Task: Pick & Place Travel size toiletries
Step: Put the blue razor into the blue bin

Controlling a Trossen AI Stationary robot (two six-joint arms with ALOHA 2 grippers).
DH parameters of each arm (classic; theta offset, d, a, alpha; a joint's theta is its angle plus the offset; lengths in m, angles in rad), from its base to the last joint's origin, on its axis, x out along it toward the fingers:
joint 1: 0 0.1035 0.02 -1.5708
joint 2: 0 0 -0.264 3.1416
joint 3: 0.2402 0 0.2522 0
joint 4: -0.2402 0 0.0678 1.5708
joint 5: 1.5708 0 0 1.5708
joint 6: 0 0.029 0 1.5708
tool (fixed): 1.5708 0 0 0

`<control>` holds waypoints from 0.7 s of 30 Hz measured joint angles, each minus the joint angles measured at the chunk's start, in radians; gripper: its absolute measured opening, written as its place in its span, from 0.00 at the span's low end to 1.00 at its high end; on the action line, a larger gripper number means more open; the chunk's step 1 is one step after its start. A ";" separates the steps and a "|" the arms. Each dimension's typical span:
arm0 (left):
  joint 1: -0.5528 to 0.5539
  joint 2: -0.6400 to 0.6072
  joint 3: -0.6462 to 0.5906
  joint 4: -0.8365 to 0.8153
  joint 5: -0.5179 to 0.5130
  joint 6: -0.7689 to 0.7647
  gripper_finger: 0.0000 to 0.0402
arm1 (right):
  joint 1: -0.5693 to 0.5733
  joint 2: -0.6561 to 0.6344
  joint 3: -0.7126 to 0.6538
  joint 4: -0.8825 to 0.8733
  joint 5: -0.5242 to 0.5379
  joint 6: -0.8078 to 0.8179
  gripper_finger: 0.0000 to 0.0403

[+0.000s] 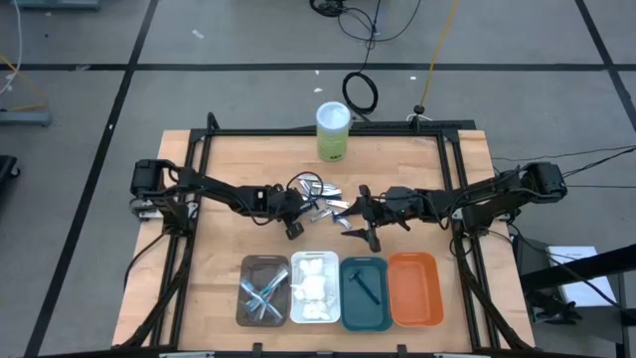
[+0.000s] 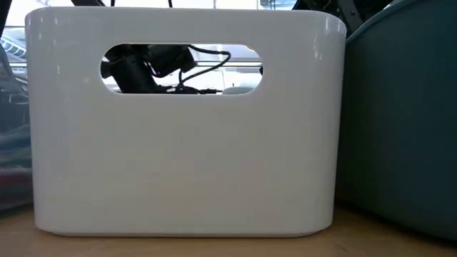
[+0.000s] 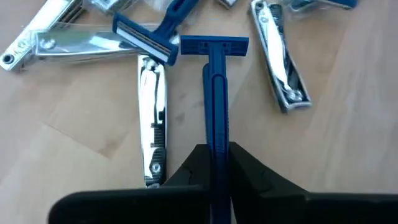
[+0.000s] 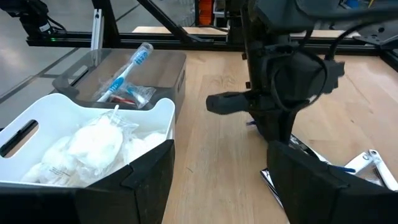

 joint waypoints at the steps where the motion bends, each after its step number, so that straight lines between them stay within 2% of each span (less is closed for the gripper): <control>1: -0.001 -0.013 0.000 0.000 0.000 0.004 0.04 | 0.000 0.000 0.000 0.000 0.000 0.003 0.60; 10: -0.017 -0.171 0.001 0.000 -0.004 0.028 0.05 | 0.000 0.000 0.000 -0.001 0.001 0.006 0.60; 15: -0.019 -0.201 0.001 -0.024 -0.004 0.013 0.07 | 0.000 0.000 0.000 -0.001 0.001 0.006 0.60; 21: -0.020 -0.190 0.001 -0.191 -0.029 -0.094 0.23 | 0.000 0.000 0.000 -0.008 0.001 0.007 0.60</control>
